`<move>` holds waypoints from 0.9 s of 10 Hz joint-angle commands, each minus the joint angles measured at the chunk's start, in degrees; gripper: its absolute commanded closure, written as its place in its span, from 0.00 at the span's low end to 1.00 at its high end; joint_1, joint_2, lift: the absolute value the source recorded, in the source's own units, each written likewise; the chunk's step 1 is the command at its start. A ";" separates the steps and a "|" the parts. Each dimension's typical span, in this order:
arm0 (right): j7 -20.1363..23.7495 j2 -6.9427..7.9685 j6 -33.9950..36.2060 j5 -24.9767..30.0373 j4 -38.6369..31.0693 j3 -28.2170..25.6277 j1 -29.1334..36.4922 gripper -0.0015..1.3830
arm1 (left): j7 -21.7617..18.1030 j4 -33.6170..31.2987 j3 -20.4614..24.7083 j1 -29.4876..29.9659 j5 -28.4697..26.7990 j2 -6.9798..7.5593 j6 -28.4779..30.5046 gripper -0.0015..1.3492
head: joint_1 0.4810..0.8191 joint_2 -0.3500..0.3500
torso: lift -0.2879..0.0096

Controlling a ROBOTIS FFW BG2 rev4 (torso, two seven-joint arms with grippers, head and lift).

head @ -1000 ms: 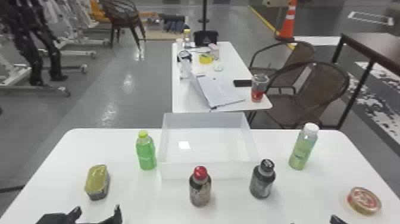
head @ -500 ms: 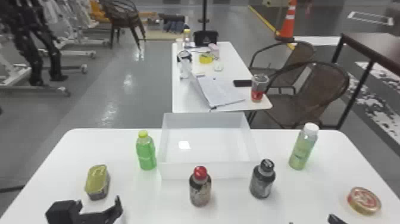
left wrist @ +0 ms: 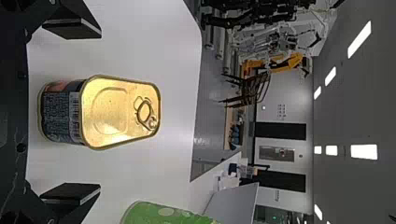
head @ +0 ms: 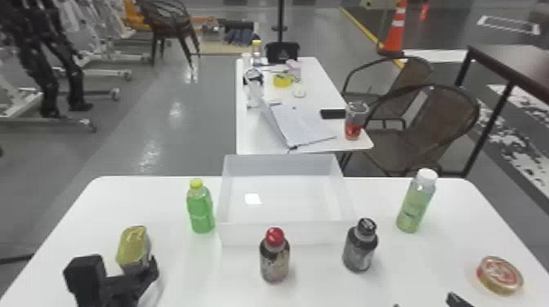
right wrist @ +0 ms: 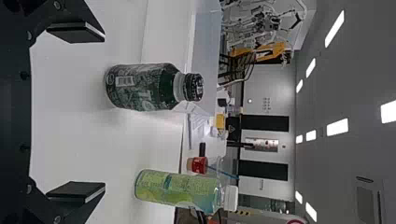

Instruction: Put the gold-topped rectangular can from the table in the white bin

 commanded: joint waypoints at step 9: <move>0.38 0.05 0.18 -0.09 0.38 0.00 -0.29 0.12 | -0.81 7.45 -0.25 -6.53 0.31 2.83 3.62 0.51 | 0.20 0.50 | 0.63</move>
